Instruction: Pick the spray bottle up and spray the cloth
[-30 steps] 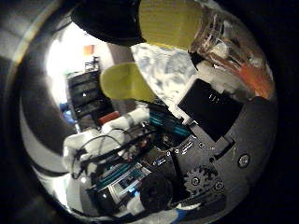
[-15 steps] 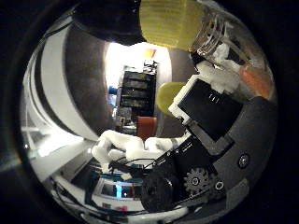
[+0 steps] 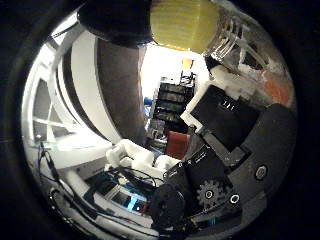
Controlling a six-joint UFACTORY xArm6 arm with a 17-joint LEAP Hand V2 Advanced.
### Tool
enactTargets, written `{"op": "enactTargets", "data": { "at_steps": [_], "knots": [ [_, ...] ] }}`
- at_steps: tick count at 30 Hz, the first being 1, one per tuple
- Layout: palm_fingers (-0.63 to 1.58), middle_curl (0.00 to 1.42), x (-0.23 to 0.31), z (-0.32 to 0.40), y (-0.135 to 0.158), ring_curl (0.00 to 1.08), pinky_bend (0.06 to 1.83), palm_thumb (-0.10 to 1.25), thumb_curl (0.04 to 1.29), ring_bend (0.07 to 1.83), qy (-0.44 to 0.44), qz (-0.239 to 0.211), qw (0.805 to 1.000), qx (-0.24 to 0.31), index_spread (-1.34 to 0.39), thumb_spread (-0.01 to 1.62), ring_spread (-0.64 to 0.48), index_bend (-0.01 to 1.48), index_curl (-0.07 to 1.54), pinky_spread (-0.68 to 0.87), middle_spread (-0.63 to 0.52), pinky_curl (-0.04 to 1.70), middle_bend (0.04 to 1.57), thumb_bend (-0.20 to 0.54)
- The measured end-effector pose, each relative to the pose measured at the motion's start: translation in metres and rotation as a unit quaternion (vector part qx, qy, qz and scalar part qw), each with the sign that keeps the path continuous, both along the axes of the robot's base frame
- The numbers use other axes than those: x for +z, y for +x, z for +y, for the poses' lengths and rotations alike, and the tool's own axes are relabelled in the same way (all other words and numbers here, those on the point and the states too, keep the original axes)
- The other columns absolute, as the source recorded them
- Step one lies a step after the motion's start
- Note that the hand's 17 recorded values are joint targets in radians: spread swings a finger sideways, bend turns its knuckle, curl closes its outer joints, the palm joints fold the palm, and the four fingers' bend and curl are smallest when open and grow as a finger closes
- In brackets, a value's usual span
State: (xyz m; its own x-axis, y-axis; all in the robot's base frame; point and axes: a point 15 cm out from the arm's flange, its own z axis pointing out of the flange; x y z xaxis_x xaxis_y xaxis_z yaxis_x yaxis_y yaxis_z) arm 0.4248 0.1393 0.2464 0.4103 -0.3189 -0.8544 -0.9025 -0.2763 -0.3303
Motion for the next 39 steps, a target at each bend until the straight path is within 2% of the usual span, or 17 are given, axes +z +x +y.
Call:
{"op": "enactTargets", "data": {
  "at_steps": [7, 11, 18, 22, 26, 29, 30, 31, 35, 39],
  "knots": [
    [1.2, 0.6, -0.008, 0.044, -0.004, 0.57, 1.07, 1.06, 0.89, 1.46, -0.022, -0.036, 0.997, 0.06, -0.21, 0.55, -0.16, 1.09, 0.72, -0.23, -0.09, 1.11, 1.34, -0.021],
    [1.21, 0.6, -0.024, 0.048, 0.001, 0.57, 1.07, 1.04, 0.89, 1.46, -0.047, -0.048, 0.996, 0.063, -0.2, 0.54, -0.15, 1.08, 0.72, -0.24, -0.09, 1.1, 1.34, -0.027],
    [1.2, 0.6, -0.047, 0.054, 0.011, 0.56, 1.07, 0.98, 0.87, 1.46, -0.062, -0.042, 0.996, 0.05, -0.2, 0.56, -0.15, 1.06, 0.72, -0.24, -0.09, 1.09, 1.33, -0.029],
    [1.17, 0.59, -0.053, 0.057, 0.02, 0.55, 1.06, 0.9, 0.82, 1.45, -0.065, -0.044, 0.995, 0.059, -0.19, 0.63, -0.16, 0.97, 0.7, -0.26, -0.09, 1.04, 1.3, -0.037],
    [1.02, 0.58, -0.064, 0.046, 0.024, 0.54, 1.1, 0.86, 0.77, 1.37, -0.065, -0.036, 0.996, 0.052, -0.23, 0.62, -0.19, 0.65, 0.67, -0.31, -0.11, 0.95, 1.24, -0.04],
    [0.71, 0.58, -0.065, 0.041, 0.027, 0.55, 1.17, 0.87, 0.74, 1.36, -0.065, -0.035, 0.996, 0.045, -0.31, 0.63, -0.22, 0.35, 0.62, -0.38, -0.15, 0.91, 1.12, -0.033],
    [0.6, 0.58, -0.063, 0.04, 0.028, 0.54, 1.18, 0.87, 0.73, 1.33, -0.065, -0.037, 0.996, 0.045, -0.34, 0.66, -0.24, 0.28, 0.6, -0.41, -0.17, 0.89, 1.05, -0.03],
    [0.57, 0.57, -0.063, 0.039, 0.028, 0.54, 1.17, 0.87, 0.72, 1.33, -0.065, -0.037, 0.996, 0.045, -0.35, 0.68, -0.25, 0.24, 0.58, -0.43, -0.18, 0.87, 1.03, -0.033],
    [0.33, 0.52, -0.062, 0.036, 0.032, 0.52, 1.02, 0.83, 0.65, 1.27, -0.071, -0.041, 0.996, 0.041, -0.43, 0.89, -0.24, 0.21, 0.53, -0.4, -0.19, 0.81, 0.8, -0.026],
    [0.12, 0.48, -0.061, 0.025, 0.037, 0.45, 0.8, 0.81, 0.61, 1.05, -0.071, -0.041, 0.996, 0.028, -0.43, 0.96, -0.19, 0.3, 0.52, -0.23, -0.13, 0.76, 0.69, -0.027]
  ]
}}
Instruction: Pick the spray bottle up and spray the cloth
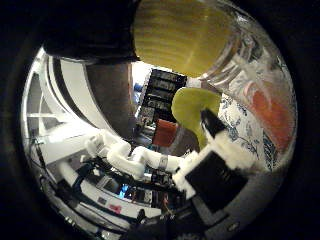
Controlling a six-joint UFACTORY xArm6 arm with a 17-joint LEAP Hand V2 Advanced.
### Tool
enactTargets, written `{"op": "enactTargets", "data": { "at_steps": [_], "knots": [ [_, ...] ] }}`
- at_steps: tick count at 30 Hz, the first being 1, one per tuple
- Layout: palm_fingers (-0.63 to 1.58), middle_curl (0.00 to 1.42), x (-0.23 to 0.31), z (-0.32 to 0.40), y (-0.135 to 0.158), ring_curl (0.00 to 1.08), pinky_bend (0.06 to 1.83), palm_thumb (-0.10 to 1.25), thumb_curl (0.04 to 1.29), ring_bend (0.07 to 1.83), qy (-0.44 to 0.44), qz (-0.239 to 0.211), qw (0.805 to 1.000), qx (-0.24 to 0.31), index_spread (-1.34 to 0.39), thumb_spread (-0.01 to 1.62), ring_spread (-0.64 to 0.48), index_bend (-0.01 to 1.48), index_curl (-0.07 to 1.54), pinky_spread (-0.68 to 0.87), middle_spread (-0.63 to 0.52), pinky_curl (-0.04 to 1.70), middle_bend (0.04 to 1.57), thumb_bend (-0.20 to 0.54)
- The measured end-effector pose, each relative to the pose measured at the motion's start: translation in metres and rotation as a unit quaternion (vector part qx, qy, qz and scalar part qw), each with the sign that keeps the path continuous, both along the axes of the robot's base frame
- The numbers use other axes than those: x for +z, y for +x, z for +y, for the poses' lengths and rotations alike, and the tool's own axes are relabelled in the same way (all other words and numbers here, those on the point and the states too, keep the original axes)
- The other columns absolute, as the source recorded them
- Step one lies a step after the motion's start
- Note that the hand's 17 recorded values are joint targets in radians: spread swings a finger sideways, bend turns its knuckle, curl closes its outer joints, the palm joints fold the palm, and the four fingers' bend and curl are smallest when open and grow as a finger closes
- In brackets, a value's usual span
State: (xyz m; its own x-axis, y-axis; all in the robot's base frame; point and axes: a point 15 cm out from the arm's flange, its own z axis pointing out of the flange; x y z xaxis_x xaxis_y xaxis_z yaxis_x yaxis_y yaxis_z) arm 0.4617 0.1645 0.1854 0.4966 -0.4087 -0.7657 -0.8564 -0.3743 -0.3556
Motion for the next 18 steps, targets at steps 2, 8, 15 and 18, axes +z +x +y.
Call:
{"op": "enactTargets", "data": {
  "at_steps": [2, 8, 15, 18],
  "knots": [
    [0.07, 0.46, 0.003, -0.009, 0.003, 0.43, 0.73, 0.8, 0.59, 0.97, 0.001, -0.002, 1.0, -0.009, -0.4, 0.97, -0.16, 0.29, 0.5, -0.12, -0.1, 0.73, 0.64, -0.03],
    [-0.02, 0.36, 0.007, -0.027, -0.001, 0.3, 0.51, 0.73, 0.52, 0.63, -0.024, 0.001, 1.0, -0.007, -0.32, 1.0, 0.1, 0.24, 0.43, 0.25, 0.04, 0.55, 0.43, -0.036],
    [0.05, 0.33, 0.038, -0.063, -0.007, 0.25, 0.43, 0.69, 0.47, 0.47, -0.06, -0.009, 0.998, -0.017, -0.3, 1.02, 0.17, 0.17, 0.37, 0.33, 0.07, 0.44, 0.3, -0.025],
    [0.08, 0.33, 0.052, -0.073, -0.014, 0.24, 0.42, 0.69, 0.46, 0.44, -0.054, -0.009, 0.998, -0.019, -0.29, 1.02, 0.17, 0.15, 0.34, 0.34, 0.09, 0.41, 0.28, -0.025]
  ]
}}
